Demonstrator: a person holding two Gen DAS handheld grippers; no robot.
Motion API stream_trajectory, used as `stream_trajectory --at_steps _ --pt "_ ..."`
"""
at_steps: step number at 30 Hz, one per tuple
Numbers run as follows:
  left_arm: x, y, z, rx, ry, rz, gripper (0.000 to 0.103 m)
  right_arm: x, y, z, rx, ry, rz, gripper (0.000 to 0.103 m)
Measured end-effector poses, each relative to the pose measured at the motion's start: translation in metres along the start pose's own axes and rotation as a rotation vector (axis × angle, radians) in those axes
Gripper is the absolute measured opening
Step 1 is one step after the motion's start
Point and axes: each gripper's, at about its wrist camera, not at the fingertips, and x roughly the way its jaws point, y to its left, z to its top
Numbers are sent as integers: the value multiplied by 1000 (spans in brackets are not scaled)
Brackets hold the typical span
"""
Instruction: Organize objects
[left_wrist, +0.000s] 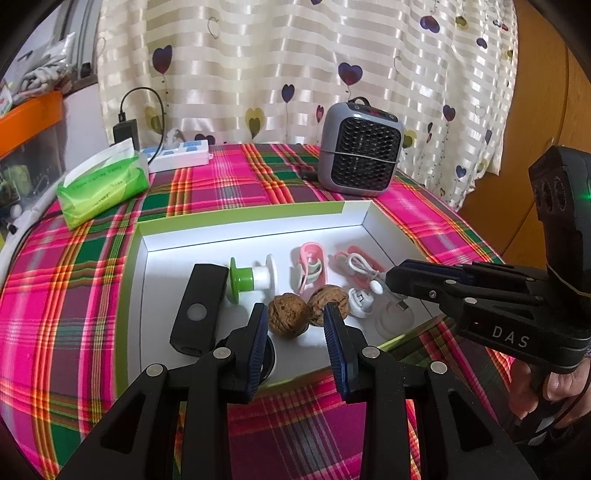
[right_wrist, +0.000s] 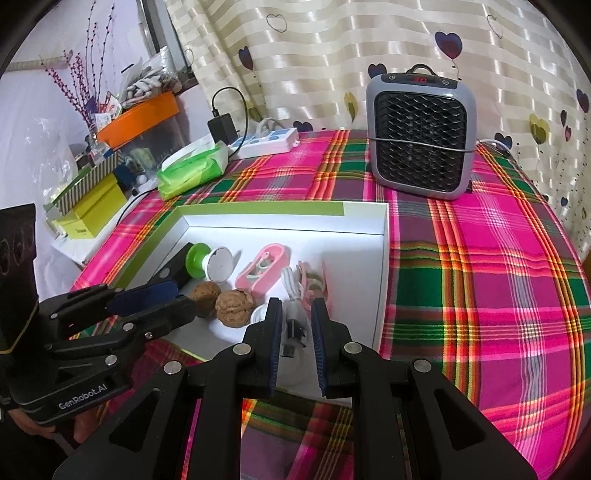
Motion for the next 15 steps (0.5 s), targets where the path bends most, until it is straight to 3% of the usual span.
stream_trajectory --at_steps 10,12,14,15 --pt "-17 -1 -4 -27 -30 21 29 -19 13 -6 -34 -27 1 18" --pt "-20 -2 -6 -33 -30 30 29 -22 17 -9 -47 -27 4 23" --pt "-23 -3 -9 -39 -30 33 29 -25 22 -12 -61 -31 11 37" --pt "-24 -3 -10 -40 -30 36 29 -26 25 -14 -69 -32 15 37"
